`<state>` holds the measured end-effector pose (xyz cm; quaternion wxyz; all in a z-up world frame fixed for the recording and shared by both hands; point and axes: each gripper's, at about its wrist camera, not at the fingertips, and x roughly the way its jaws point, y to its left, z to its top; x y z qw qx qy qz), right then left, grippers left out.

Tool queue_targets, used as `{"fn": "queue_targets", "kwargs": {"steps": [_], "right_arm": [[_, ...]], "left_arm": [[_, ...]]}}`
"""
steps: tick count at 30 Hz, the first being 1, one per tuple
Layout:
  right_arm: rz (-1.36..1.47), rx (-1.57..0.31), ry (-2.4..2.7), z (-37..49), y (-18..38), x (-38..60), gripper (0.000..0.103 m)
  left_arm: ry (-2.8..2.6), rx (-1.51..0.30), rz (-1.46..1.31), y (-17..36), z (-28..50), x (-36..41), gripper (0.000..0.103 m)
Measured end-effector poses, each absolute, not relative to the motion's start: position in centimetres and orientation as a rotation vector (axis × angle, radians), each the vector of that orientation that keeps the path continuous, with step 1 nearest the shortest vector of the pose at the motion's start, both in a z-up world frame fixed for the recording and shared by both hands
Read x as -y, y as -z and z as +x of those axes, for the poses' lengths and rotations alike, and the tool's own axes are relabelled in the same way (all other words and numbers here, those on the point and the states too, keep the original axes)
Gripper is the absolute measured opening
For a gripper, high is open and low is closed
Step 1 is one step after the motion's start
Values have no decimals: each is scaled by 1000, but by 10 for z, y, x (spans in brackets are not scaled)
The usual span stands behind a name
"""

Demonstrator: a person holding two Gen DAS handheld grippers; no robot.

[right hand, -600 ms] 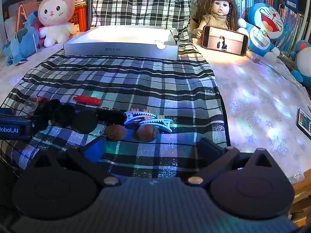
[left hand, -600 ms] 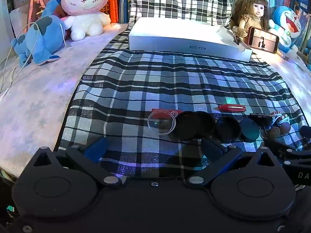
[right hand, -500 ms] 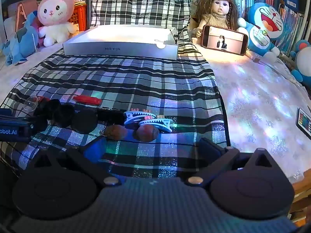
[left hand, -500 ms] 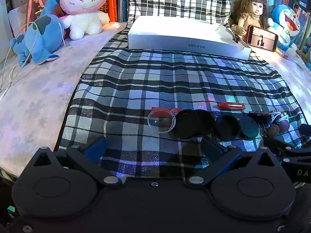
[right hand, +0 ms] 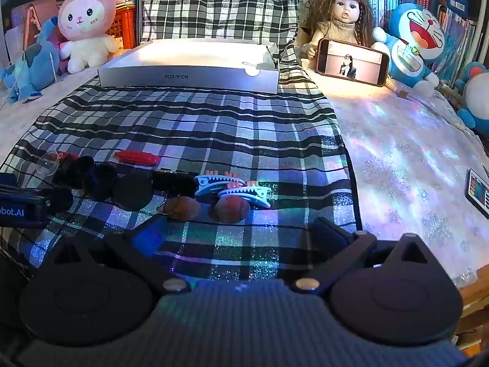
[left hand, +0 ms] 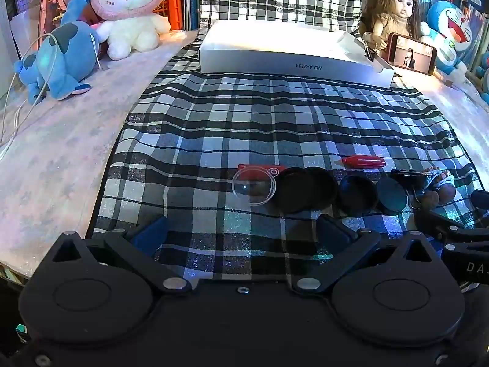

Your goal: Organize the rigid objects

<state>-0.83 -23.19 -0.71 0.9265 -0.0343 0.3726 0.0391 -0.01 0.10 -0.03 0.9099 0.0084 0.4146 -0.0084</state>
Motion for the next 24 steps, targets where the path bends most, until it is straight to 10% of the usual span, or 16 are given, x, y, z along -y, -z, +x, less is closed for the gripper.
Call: {"fn": "queue_targets", "kwargs": {"steps": [24], "right_arm": [[-70, -768, -78, -8, 7, 232, 103]], "left_arm": [[19, -858, 17, -1, 0, 0, 103]]}}
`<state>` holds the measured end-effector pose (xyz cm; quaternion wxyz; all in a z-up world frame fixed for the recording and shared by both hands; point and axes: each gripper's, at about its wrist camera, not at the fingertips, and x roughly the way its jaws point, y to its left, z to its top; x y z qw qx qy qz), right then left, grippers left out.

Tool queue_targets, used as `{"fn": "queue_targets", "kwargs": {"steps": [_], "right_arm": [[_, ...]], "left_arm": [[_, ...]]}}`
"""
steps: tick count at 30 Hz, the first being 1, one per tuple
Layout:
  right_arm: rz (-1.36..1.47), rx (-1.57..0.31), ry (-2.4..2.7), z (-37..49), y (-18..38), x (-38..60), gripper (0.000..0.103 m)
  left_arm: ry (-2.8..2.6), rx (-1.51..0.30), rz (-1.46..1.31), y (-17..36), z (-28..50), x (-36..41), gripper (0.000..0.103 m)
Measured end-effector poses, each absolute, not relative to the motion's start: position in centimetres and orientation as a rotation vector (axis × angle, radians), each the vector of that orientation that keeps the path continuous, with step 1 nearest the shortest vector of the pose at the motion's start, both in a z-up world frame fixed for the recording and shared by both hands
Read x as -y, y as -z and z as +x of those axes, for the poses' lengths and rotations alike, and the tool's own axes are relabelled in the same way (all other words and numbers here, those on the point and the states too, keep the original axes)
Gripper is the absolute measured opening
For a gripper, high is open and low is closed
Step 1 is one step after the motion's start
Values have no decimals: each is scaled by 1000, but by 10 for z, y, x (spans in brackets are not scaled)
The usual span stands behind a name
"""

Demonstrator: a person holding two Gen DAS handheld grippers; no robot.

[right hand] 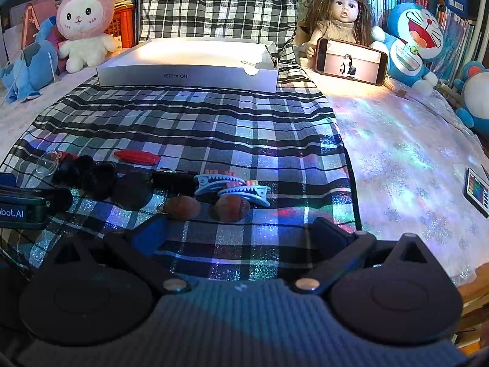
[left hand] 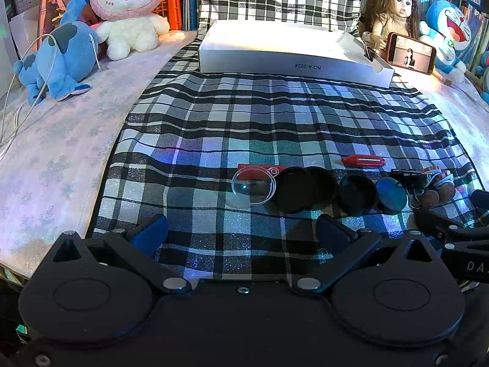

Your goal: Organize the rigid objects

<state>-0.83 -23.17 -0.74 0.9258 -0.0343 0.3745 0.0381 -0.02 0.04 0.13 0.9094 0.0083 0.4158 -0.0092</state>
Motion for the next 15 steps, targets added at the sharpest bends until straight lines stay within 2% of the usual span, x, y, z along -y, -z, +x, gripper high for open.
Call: {"fn": "queue_targets", "kwargs": {"steps": [15], "right_arm": [[-71, -767, -77, -9, 7, 232, 103]], "left_arm": [[19, -858, 17, -2, 0, 0, 103]]}}
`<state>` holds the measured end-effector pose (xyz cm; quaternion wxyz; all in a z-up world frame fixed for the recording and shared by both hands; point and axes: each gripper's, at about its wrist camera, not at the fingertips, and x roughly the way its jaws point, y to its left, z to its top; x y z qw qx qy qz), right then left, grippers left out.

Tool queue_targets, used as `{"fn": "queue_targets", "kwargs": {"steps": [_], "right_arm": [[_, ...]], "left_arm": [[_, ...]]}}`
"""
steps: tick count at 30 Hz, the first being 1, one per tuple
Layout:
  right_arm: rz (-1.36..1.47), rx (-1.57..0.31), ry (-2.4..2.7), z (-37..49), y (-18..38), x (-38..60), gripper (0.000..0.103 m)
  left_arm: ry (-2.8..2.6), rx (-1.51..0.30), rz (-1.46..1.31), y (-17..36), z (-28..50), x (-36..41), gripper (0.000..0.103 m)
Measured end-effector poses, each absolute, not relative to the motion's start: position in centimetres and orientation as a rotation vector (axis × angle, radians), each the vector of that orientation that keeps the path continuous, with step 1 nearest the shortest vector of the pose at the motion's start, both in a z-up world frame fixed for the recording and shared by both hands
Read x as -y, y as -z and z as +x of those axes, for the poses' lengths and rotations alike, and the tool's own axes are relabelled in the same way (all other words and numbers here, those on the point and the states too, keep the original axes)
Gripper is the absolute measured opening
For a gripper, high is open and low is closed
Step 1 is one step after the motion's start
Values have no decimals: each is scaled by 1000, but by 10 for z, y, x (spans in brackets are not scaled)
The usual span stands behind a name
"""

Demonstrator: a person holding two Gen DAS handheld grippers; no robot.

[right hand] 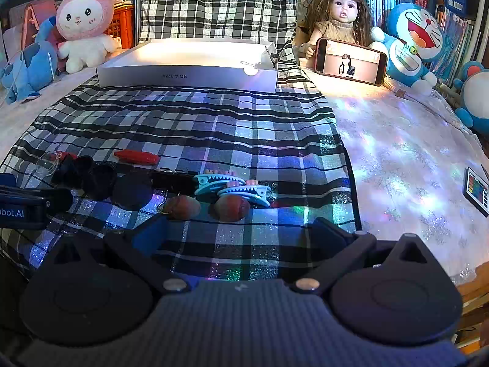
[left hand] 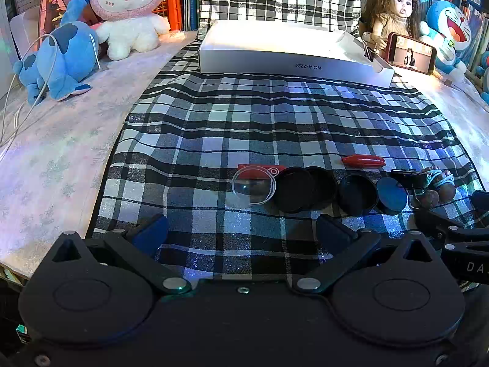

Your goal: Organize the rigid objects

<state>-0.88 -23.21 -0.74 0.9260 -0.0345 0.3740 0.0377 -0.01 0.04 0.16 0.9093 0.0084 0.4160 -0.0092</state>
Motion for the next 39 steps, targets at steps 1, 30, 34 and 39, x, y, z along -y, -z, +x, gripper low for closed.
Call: {"fn": "queue_targets", "kwargs": {"steps": [1, 30, 34, 39], "right_arm": [[-71, -767, -77, -9, 7, 232, 103], [-72, -749, -83, -11, 7, 234, 103], [-73, -743, -86, -12, 7, 234, 103], [-69, -727, -89, -14, 9, 234, 103]], "left_arm": [[19, -858, 17, -2, 0, 0, 103], [14, -854, 13, -2, 0, -2, 103], [11, -847, 9, -2, 1, -4, 103], [17, -836, 10, -1, 0, -5, 103]]}}
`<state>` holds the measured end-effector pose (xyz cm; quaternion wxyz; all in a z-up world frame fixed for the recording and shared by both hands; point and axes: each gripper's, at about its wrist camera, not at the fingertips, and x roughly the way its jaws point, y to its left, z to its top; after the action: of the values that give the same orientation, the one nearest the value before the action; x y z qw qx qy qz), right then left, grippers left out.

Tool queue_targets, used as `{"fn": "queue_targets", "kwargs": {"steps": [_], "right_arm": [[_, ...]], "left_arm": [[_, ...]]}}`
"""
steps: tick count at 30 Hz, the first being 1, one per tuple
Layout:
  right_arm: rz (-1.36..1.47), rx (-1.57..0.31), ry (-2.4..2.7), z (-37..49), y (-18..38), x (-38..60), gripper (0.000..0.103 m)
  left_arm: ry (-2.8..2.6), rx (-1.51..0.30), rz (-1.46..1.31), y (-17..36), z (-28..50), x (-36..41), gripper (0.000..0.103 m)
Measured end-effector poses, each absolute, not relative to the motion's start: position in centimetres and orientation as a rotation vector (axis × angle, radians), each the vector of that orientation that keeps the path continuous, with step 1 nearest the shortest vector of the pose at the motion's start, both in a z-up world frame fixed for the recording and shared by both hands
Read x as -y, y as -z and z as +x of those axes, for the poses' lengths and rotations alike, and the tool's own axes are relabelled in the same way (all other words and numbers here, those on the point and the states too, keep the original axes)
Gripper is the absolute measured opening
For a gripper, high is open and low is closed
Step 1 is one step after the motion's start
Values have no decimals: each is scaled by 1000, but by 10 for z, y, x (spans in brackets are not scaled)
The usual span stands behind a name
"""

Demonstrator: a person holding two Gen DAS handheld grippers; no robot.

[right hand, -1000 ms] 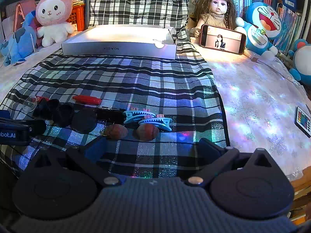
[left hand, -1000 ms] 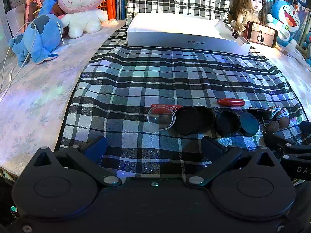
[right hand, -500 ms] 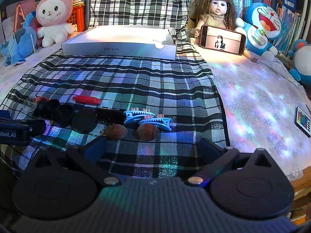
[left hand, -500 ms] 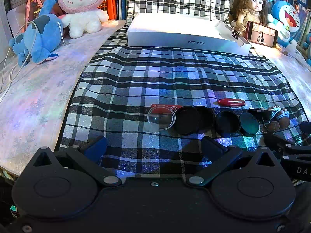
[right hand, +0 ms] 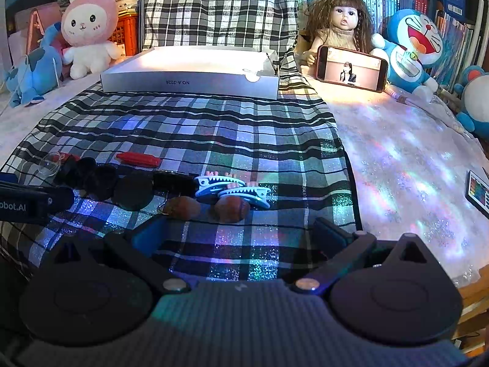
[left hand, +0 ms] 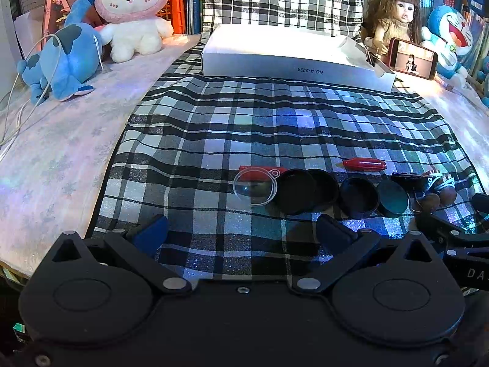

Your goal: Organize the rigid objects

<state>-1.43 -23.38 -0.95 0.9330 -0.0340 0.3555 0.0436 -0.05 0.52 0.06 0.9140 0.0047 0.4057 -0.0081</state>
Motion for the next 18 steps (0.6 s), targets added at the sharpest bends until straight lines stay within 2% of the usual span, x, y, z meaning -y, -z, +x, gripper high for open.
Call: {"fn": "queue_targets", "kwargs": {"steps": [16, 18], "right_arm": [[-57, -662, -104, -20, 15, 236, 103], [-58, -655, -111, -21, 14, 238, 103]], "left_arm": [[33, -768, 22, 4, -7, -6, 103], [39, -763, 27, 3, -8, -6, 100]]}}
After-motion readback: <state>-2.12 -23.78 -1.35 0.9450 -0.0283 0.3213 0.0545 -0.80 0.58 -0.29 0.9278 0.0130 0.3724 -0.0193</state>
